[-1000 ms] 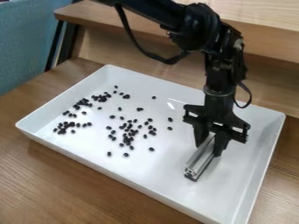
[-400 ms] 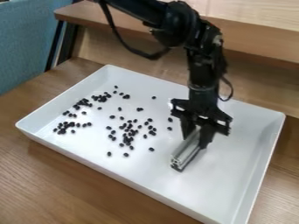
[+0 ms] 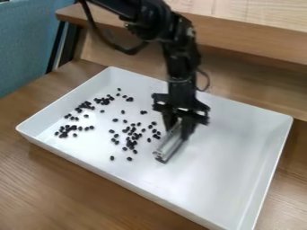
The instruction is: Sweep into pile
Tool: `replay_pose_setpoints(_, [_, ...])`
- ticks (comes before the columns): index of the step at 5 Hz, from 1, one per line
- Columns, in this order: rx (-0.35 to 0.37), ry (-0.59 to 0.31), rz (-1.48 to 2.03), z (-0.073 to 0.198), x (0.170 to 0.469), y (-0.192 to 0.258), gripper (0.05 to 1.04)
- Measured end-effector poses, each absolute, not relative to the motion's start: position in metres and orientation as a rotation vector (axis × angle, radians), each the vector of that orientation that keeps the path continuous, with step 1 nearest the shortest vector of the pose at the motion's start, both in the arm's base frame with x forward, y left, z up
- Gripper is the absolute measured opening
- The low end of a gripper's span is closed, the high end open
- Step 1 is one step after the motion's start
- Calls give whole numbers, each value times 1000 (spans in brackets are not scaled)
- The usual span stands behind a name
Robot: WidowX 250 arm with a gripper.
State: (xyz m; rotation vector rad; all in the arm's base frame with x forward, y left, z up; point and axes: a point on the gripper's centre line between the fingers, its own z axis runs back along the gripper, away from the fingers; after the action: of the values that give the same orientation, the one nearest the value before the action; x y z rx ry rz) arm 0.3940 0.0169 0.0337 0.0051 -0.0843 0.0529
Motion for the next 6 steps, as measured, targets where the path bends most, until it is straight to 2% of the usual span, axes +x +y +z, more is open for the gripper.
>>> replay_pose_setpoints(4, [46, -28, 73, 37, 386, 93, 394])
replay_pose_setpoints(6, [27, -31, 116, 39, 380, 130, 394])
